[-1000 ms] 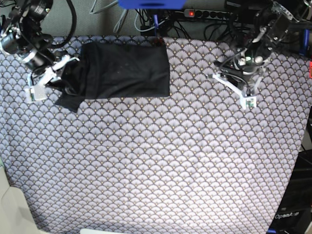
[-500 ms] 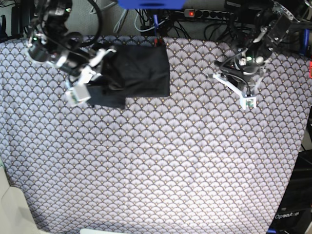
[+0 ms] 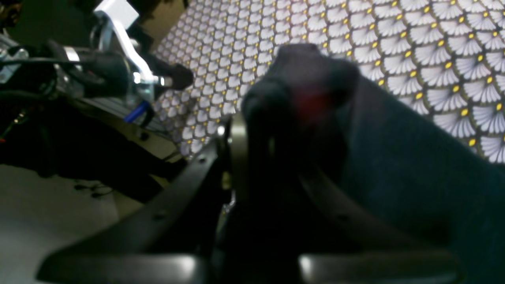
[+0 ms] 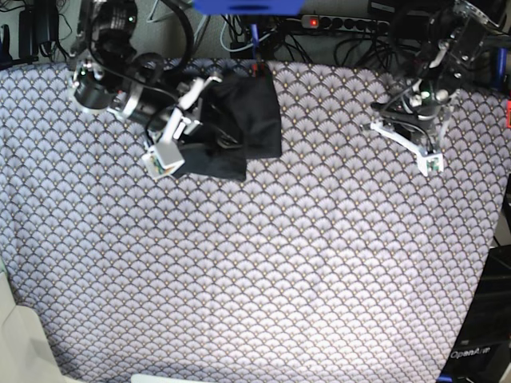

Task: Fold the T-shirt properly
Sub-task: 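Grasp the folded bundle's edge with the right gripper and lift it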

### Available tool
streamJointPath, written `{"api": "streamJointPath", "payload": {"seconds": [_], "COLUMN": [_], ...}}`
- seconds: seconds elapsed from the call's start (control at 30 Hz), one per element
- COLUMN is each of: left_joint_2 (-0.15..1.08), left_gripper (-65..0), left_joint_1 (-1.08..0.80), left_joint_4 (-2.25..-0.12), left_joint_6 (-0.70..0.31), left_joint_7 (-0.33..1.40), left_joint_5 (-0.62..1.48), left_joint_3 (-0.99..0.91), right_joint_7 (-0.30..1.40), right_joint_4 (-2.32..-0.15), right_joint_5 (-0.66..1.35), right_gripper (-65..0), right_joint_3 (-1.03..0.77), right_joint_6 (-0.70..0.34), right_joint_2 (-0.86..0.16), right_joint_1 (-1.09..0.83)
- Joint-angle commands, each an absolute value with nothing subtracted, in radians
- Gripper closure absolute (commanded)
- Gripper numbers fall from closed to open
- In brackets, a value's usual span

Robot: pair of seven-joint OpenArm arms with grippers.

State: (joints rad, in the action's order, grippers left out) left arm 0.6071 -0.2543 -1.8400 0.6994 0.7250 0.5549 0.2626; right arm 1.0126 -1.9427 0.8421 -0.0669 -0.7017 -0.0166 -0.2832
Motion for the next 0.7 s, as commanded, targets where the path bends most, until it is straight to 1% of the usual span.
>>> {"api": "streamJointPath", "payload": {"seconds": [0.0, 0.37, 0.5, 0.57, 0.67], "left_joint_2": [0.621, 0.616, 0.615, 0.615, 0.615], "left_gripper": [0.0, 0.0, 0.0, 0.0, 0.0], "left_joint_1": [-0.251, -0.259, -0.26, -0.26, -0.262], "left_joint_4": [-1.857, -1.857, -1.859, -1.862, -1.865], "left_joint_6": [0.698, 0.698, 0.698, 0.698, 0.698], "left_joint_7": [0.707, 0.707, 0.707, 0.705, 0.705], "left_joint_5": [0.545, 0.545, 0.545, 0.545, 0.545], "left_joint_3": [0.254, 0.254, 0.254, 0.254, 0.254], "right_joint_7": [0.992, 0.998, 1.001, 1.001, 1.001], "right_joint_4": [-1.946, -1.926, -1.923, -1.923, -1.923], "right_joint_5": [0.874, 0.874, 0.874, 0.874, 0.874], "right_gripper": [0.0, 0.0, -0.6, -5.2, -16.2], "right_joint_3": [-0.054, 0.007, 0.073, 0.101, 0.111], "right_joint_6": [-0.698, -0.698, -0.698, -0.698, -0.698], "right_joint_2": [-0.013, -0.015, -0.05, -0.061, -0.062], "right_joint_1": [-0.277, -0.252, -0.223, -0.223, -0.222]}}
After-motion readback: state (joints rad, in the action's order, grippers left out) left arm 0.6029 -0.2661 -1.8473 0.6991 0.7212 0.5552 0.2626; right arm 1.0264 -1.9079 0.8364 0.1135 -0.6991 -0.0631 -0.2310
